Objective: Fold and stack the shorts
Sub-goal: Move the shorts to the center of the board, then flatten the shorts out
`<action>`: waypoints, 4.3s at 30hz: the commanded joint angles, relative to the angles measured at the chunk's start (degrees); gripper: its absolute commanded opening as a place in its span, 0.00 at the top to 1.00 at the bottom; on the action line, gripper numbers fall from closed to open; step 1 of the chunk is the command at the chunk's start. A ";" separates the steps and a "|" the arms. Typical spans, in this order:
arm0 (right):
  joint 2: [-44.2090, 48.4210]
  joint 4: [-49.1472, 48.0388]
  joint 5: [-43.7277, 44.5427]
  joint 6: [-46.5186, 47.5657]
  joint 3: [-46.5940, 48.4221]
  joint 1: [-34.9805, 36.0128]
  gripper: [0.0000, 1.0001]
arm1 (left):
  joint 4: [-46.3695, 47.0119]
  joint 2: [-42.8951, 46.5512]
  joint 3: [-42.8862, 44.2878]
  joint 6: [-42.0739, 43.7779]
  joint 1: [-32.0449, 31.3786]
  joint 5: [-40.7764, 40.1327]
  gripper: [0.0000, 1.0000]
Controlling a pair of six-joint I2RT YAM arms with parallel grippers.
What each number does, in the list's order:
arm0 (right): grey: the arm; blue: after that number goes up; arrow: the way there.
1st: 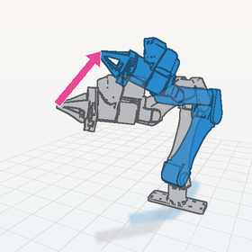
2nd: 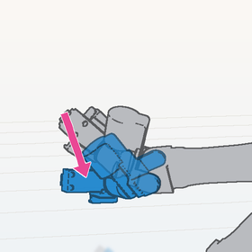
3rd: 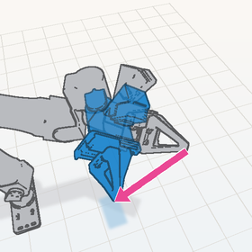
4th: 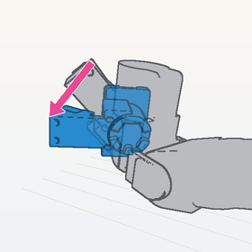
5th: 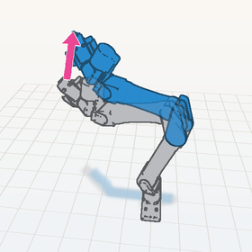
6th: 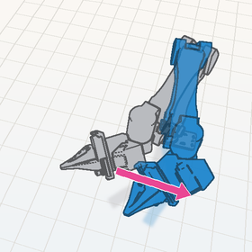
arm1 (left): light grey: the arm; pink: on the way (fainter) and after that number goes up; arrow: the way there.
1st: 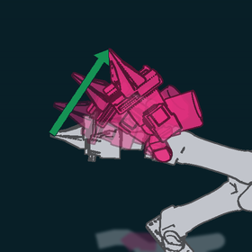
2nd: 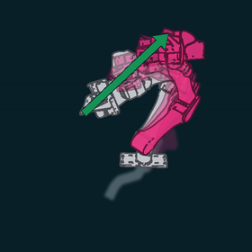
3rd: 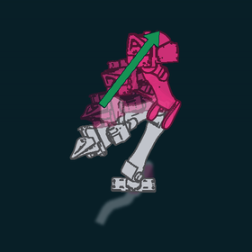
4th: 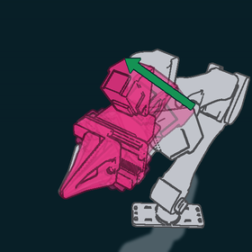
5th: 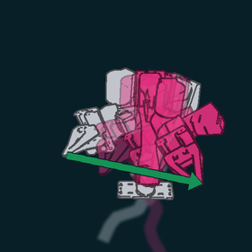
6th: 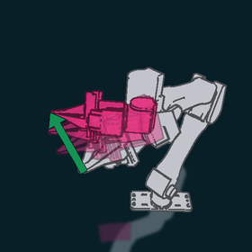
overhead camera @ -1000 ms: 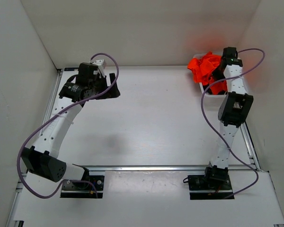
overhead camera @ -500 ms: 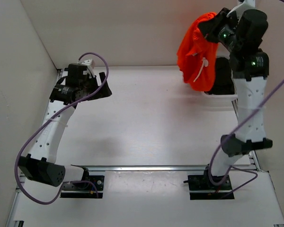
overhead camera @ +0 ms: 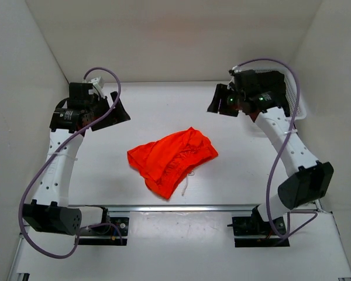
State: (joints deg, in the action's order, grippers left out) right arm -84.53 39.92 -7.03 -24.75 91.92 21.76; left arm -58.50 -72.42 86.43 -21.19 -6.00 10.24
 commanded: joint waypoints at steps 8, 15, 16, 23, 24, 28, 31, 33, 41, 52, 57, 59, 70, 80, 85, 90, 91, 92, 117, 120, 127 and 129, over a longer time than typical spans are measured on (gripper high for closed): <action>10.17 3.50 10.02 -5.82 -16.92 4.78 0.95 | -1.01 -4.92 -11.26 0.80 -4.89 3.82 0.49; 14.22 -5.81 3.69 -15.76 -37.68 8.83 0.43 | 8.58 -7.98 -25.09 -8.96 -19.54 7.27 0.21; 13.52 -7.73 3.69 -16.29 -38.56 8.83 0.41 | 8.58 -9.48 -23.87 -8.96 -21.32 5.60 0.21; 0.53 -7.14 6.33 -7.16 -32.34 5.05 0.29 | 7.88 -20.21 -22.98 -5.79 -25.55 -0.39 0.17; -3.58 -7.14 6.32 -6.28 -30.94 5.05 0.29 | 7.88 -21.69 -22.98 -5.79 -25.55 -1.18 0.20; -11.43 -7.67 7.90 -4.87 -25.04 5.05 0.29 | 7.88 -23.72 -21.66 -7.02 -25.55 -3.03 0.53; -15.13 -9.77 7.91 -4.34 -22.32 5.05 0.33 | 7.35 -23.73 -19.38 -7.63 -25.55 -4.17 0.90; -17.85 -9.78 6.77 -4.34 -21.00 5.05 0.36 | 5.95 -23.73 -17.63 -7.64 -25.55 -4.18 0.90; -19.54 -8.29 8.96 -4.34 -17.85 5.58 1.00 | -0.81 -23.20 -9.10 -7.64 -25.55 -9.62 0.90; -17.16 1.73 16.43 0.58 2.54 3.64 1.00 | -7.51 -26.19 5.50 -4.12 -24.32 -9.62 0.90; -14.54 4.20 16.96 1.90 3.73 3.64 1.00 | -6.11 -23.91 1.38 -4.12 -25.72 -7.69 0.90; -12.69 4.20 16.96 1.90 0.91 3.64 1.00 | -5.23 -21.01 -2.47 -3.60 -27.13 -7.17 0.90; -1.78 -1.86 18.10 -2.05 -19.58 3.11 1.00 | 0.49 -25.75 -7.08 -4.99 -28.54 -6.36 0.90; -2.55 0.51 20.21 1.37 -14.33 0.49 1.00 | -7.41 -26.62 7.85 -3.95 -25.74 -15.60 0.90; -10.71 7.95 20.74 5.67 13.53 -4.96 1.00 | -13.55 -33.81 35.72 -1.14 -14.95 -12.89 0.90; -13.38 9.82 18.37 9.63 38.05 -6.11 1.00 | -13.85 -35.61 53.41 -2.71 -5.44 -3.93 0.90; -12.86 9.82 18.36 9.64 39.20 -6.11 1.00 | -12.01 -31.42 52.01 -3.32 -4.03 -2.17 0.90; -10.68 9.82 18.36 10.59 39.21 -6.11 1.00 | -9.64 -28.85 46.51 -4.38 -1.84 -1.55 0.90; 36.05 7.45 17.69 -20.13 -42.88 8.48 0.15 | 0.76 7.65 -28.07 -18.18 0.37 -3.64 0.32; 33.47 -1.14 4.11 -28.98 -49.95 9.17 0.17 | 1.63 5.63 -31.05 -19.58 0.37 -5.14 0.21; 42.40 -15.03 -3.51 -51.23 -66.24 9.97 0.18 | 9.27 -7.19 -35.37 -19.59 0.90 -3.03 0.07; 44.53 -16.71 -4.66 -55.38 -69.49 9.18 0.19 | 10.16 -11.66 -33.71 -19.59 0.90 -3.82 0.07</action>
State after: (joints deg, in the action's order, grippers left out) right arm -43.88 30.72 -6.74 -68.01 25.06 31.40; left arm -52.53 -81.32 51.24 -40.25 -5.37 6.87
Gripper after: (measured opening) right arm 0.815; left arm 0.928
